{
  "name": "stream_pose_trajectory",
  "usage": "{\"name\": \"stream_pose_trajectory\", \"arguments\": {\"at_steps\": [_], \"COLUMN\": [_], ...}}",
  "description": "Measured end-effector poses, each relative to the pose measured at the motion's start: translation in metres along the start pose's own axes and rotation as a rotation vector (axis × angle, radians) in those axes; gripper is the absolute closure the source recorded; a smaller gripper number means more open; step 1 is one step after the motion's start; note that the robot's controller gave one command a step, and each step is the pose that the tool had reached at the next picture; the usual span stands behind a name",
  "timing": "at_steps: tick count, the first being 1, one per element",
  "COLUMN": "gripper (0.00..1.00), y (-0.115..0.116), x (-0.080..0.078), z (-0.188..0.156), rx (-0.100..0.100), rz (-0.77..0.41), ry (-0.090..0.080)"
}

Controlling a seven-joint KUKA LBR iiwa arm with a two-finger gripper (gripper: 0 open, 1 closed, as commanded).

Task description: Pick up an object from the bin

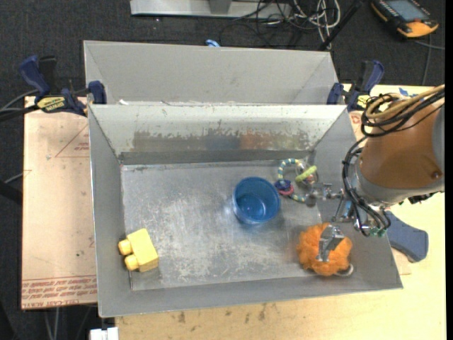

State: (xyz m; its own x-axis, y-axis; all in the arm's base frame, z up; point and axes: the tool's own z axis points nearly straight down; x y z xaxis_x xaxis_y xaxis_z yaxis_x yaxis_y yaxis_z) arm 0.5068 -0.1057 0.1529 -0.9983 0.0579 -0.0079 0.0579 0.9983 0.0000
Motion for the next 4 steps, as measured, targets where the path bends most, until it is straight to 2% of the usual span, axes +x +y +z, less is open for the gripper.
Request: {"name": "stream_pose_trajectory", "arguments": {"at_steps": [1, 2, 3, 4], "gripper": [1.0, 1.0, 1.0, 1.0], "y": [-0.022, -0.022, -0.021, -0.021], "x": [-0.004, -0.005, 0.005, 0.005], "z": [0.082, 0.082, -0.092, -0.09], "rx": [-0.007, -0.007, 0.001, 0.0], "rz": [-0.121, -0.122, -0.076, -0.076], "ry": [0.014, 0.014, -0.001, 0.002]}}
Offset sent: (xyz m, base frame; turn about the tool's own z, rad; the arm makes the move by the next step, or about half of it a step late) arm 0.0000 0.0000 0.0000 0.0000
